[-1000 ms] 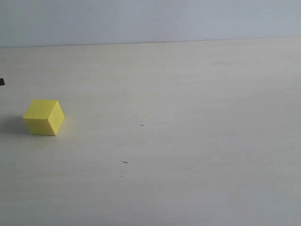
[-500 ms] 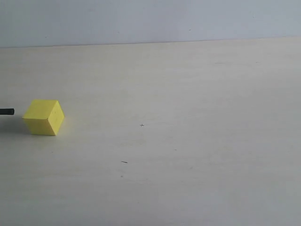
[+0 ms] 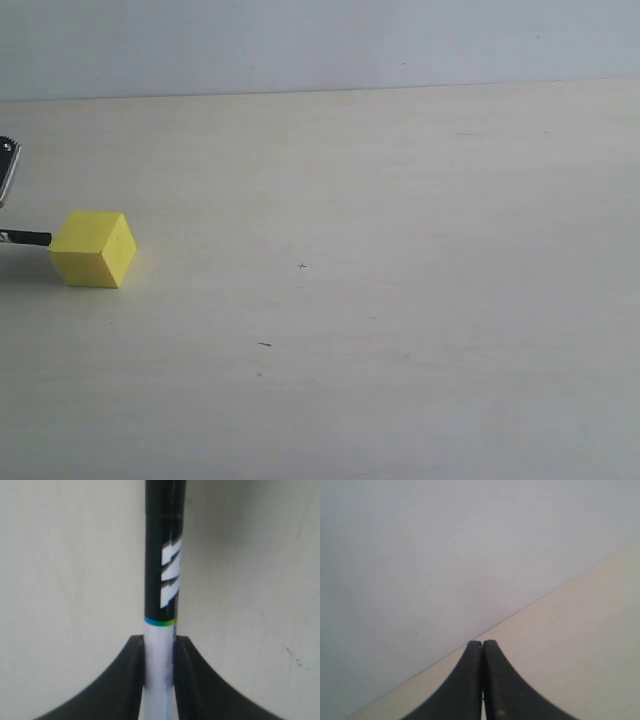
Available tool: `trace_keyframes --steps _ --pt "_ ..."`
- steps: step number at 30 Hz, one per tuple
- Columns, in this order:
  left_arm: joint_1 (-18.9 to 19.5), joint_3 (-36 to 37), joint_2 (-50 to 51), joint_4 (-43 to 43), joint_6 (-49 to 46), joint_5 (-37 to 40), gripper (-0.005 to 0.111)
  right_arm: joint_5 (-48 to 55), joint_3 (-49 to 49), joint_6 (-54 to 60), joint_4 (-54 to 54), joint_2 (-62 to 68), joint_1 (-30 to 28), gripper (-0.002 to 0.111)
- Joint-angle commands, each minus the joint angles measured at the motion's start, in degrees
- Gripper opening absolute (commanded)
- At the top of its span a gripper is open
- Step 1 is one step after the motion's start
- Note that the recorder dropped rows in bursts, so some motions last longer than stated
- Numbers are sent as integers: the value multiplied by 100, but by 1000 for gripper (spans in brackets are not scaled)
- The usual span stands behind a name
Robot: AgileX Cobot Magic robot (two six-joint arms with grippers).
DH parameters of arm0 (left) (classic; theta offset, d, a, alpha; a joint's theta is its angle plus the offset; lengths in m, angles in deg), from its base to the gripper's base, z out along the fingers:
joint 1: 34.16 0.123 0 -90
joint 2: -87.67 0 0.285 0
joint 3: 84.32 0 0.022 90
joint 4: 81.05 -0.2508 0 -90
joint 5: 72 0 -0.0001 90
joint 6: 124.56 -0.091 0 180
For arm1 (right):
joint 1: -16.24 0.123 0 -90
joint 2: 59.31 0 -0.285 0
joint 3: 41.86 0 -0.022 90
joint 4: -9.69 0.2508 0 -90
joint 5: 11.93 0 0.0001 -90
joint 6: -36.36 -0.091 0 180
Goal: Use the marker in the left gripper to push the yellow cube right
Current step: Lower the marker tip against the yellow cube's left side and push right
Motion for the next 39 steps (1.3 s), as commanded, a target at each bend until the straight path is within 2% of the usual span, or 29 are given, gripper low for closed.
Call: trace_keyframes --steps 1,4,6,8,11,14,17,20,23,31,36,39 --pt "-459 7 -2 271 -18 72 0 -16 26 50 -44 -35 -25 0" --pt "-788 7 -2 362 -31 124 0 -16 26 50 -44 -35 -25 0" --pt "-867 7 -13 362 7 180 0 -16 26 50 -44 -35 -25 0" --pt "-846 7 -13 343 81 243 0 -16 26 50 -44 -35 -25 0" --pt "-502 7 -23 329 144 314 0 -16 26 50 -44 -35 -25 0" --pt "-483 7 -23 320 86 314 0 -16 26 50 -32 -35 -25 0" --pt "-716 7 -23 320 75 536 0 -16 26 50 -32 -35 -25 0" --pt "-1118 7 -71 297 75 982 0 -16 26 50 -32 -35 -25 0" --pt "-1375 7 -204 297 251 998 0 -16 26 50 -32 -35 -25 0" --pt "-1029 7 -245 355 624 1383 0 -16 26 50 -32 -35 -25 0" --pt "-1029 7 -245 386 845 1637 0 -16 26 50 -32 -35 -25 0" --pt "-1142 7 -245 713 863 1596 0 -16 26 50 -32 -35 -25 0"
